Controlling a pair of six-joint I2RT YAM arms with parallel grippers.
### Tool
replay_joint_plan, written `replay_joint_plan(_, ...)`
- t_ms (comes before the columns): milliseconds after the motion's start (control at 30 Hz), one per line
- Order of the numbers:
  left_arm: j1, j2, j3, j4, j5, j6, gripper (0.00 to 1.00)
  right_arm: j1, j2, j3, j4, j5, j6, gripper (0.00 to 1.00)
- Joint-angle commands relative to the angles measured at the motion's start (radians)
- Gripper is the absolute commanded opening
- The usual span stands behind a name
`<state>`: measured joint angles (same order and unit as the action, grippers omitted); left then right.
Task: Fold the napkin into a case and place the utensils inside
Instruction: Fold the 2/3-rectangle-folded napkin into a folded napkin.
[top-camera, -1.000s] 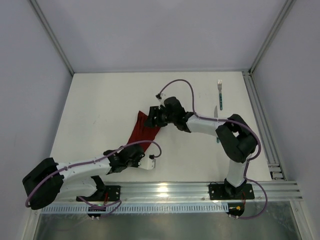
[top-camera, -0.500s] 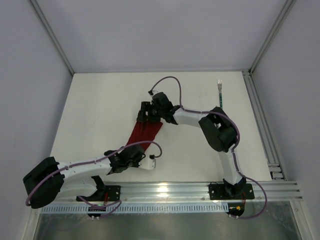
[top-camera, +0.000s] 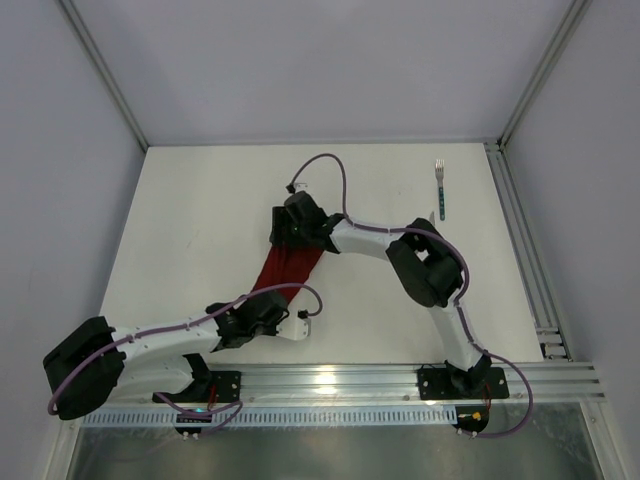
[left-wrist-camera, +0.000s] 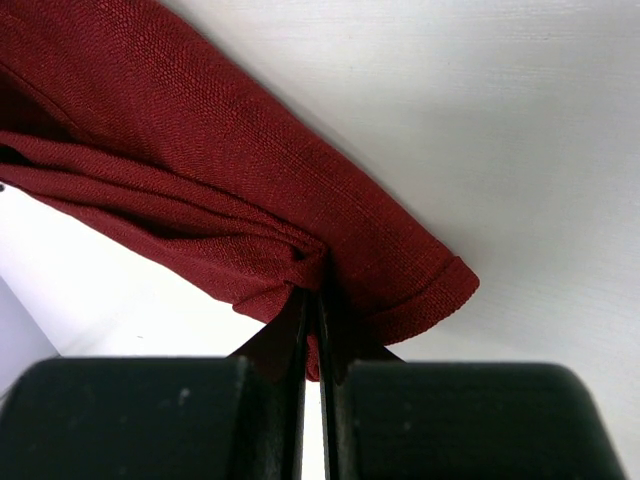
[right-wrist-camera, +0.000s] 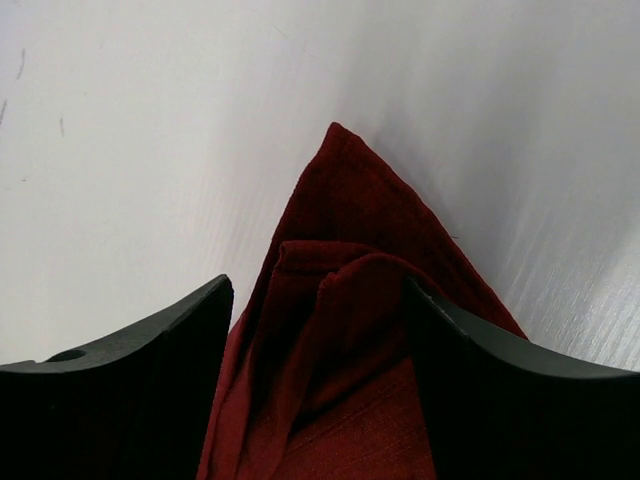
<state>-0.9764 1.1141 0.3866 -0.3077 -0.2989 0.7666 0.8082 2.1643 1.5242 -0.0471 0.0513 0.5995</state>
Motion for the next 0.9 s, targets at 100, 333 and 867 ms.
replay_joint_plan(100, -0.005, -0.007, -0.041, -0.070, 0.026, -0.035, 0.03, 0.022, 0.052, 0.063, -0.048, 0.117, -0.001, 0.67)
replay_joint_plan(333, -0.005, -0.026, -0.048, -0.076, 0.021, -0.047, 0.04, 0.022, 0.019, -0.010, 0.015, 0.104, 0.009, 0.28)
replay_joint_plan(867, 0.057, -0.318, 0.063, -0.194, 0.122, -0.213, 0.71, 0.009, -0.136, -0.406, 0.455, 0.015, 0.170, 0.04)
